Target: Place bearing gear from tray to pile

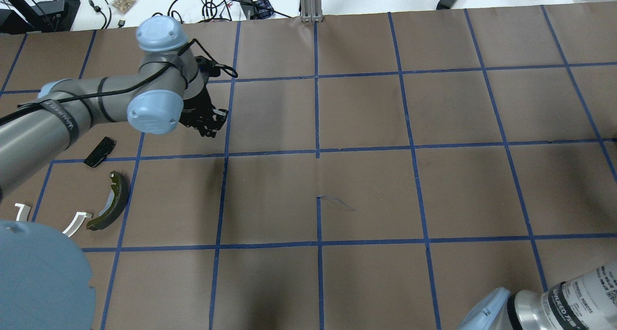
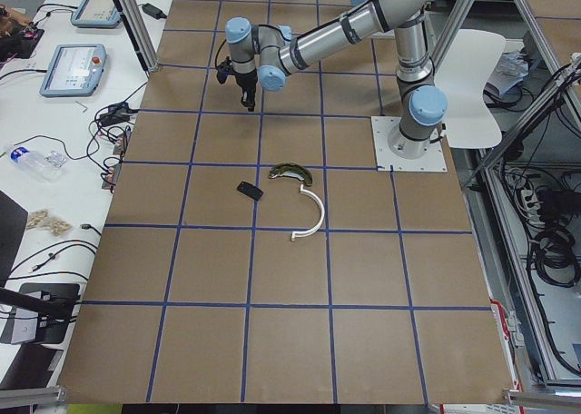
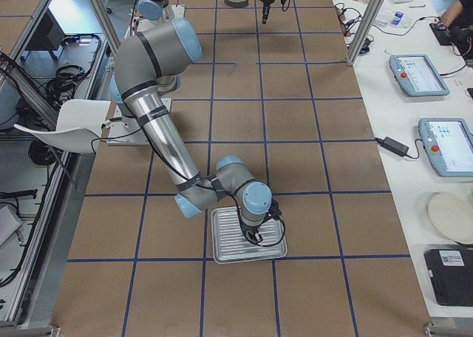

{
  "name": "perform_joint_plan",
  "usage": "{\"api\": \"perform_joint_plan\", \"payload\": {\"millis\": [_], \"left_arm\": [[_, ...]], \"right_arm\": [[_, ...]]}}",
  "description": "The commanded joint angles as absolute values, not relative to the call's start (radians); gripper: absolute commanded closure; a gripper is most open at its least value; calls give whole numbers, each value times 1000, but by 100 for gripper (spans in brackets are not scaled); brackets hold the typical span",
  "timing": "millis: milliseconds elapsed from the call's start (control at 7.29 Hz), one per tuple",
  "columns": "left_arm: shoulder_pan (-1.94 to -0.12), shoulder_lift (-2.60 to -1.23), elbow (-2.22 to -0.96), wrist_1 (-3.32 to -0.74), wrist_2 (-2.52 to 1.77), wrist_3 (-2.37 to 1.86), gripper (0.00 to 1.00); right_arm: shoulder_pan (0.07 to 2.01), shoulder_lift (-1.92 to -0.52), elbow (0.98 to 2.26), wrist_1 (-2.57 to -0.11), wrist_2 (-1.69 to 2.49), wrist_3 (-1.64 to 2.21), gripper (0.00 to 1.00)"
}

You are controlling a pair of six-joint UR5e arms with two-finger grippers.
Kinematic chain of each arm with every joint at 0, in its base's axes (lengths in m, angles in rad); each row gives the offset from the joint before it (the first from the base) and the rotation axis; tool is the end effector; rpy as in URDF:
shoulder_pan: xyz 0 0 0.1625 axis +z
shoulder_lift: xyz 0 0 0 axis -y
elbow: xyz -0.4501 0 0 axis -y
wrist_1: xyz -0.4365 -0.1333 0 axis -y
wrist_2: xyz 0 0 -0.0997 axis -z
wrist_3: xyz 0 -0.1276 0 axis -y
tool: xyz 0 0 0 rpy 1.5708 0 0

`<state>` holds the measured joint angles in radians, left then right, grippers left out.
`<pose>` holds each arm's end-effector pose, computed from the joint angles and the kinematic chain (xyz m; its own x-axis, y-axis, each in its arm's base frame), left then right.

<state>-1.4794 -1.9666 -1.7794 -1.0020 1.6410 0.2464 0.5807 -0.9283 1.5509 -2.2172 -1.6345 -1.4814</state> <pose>-0.0665 -0.6365 0.1990 -0.9858 0.1569 -0.0593 0.1539 0.9867 0.0516 -0.5392 -0.5035 0.1434 -0.8813 -0.4717 0.0294 -0.4694 0.8808 0.0613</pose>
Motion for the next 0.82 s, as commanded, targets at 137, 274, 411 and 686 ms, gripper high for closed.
{"api": "perform_joint_plan", "payload": {"millis": [137, 274, 411, 686], "left_arm": [[-1219, -1951, -1867, -871, 1655, 592, 100], [-1141, -1948, -1882, -870, 1645, 711, 100], [-1115, -1956, -1881, -868, 1644, 725, 100], [-1115, -1988, -1882, -868, 1643, 713, 40]], "right_arm": [[583, -991, 1545, -2134, -1632, -1493, 93], [600, -1052, 1552, -2035, -1634, -1455, 93], [632, -1071, 1554, -1926, -1637, -1316, 93], [752, -1171, 1554, -1676, -1652, -1138, 94]]}}
